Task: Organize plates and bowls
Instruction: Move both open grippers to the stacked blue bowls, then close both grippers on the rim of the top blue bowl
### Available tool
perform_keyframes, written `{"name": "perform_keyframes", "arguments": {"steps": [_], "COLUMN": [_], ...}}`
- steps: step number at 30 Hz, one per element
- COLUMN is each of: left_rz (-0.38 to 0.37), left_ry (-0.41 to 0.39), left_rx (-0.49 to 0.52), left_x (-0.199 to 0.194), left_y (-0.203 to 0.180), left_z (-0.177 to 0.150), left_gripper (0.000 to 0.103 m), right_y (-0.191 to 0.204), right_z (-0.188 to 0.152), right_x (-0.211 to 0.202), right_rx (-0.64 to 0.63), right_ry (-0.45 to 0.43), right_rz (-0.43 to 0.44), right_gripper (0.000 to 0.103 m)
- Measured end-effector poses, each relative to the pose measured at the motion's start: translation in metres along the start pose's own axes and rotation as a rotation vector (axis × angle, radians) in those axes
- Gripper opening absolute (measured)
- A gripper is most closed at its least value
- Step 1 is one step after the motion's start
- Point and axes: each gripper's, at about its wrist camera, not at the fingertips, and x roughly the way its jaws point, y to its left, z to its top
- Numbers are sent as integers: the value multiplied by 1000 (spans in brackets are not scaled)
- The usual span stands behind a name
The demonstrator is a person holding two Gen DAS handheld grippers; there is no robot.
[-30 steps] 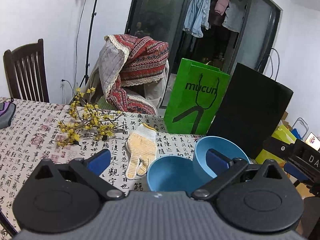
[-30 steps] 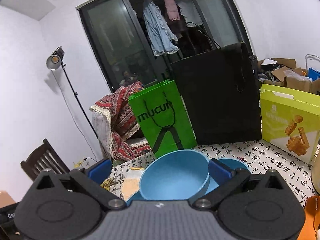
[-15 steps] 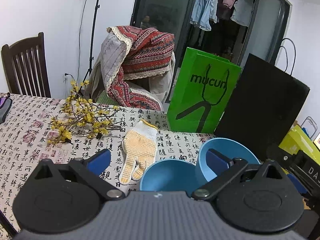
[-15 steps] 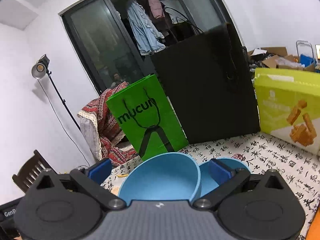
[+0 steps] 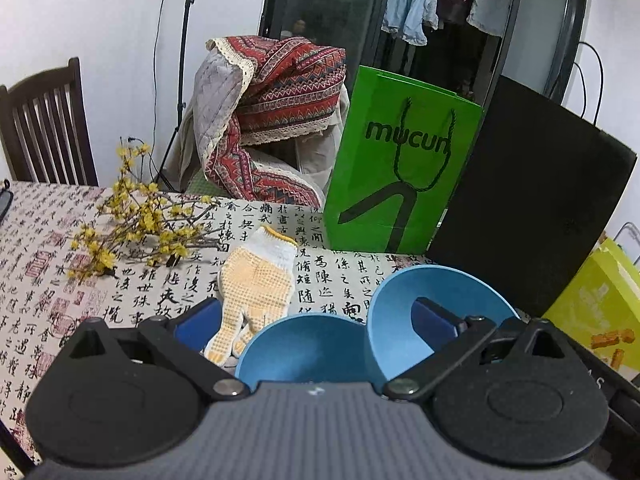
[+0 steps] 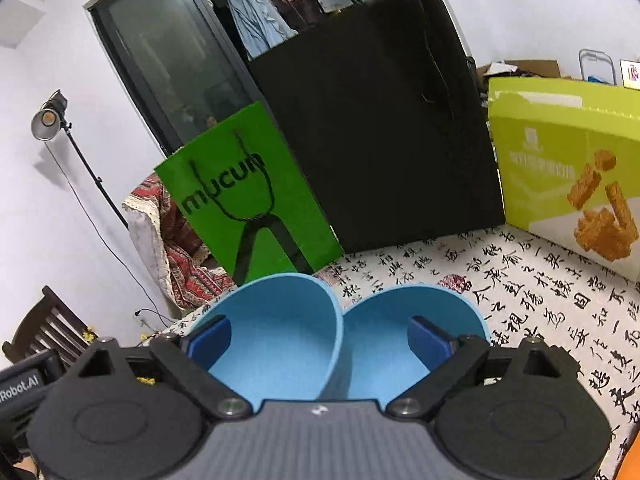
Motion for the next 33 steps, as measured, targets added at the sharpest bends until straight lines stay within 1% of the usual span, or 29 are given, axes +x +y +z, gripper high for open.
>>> {"name": "perform_keyframes", "arguments": {"steps": [2,9,14,15,18,20,22,27,29,31,33], "left_rz": [10,22,21,19,11,8,1,-10,-12,-24,-25], "left_ry": [5,40,76,85,104,111,122,141,141,144,148], "left_rx": [4,13,3,1,-6,-9,-13,-18,-14,-19,-23], "left_x": [5,24,39,41,48,51,54,59,59,59,59], "left_y": [-5,-18,-24,-26,-28,-30,-31,-33,-34,-35,-36], "left_z": [1,-4,-8,-8,-10,-12,-12,-15,-15,-16,-16], "left_gripper": [103,94,80,76,73,69,61,57,54,44,40], "right_y": [-2,-3,-1,-1,-1,-1,0,2,2,2,1], "right_z": [0,-1,-3,-3,-3,-4,-5,-6,-7,-7,-8], "right_x": [1,7,13,14,16,17,19,23,24,25,26], "right_rx": [5,3,-8,-8,-6,-4,-5,-4,-2,0,5], "right_ry": [2,15,26,29,36,38,45,60,65,70,75], "right_rz": [-1,-5,-16,-16,-12,-9,-8,-11,-7,-2,-3], "right_gripper": [89,73,62,60,56,55,50,39,38,35,30]}}
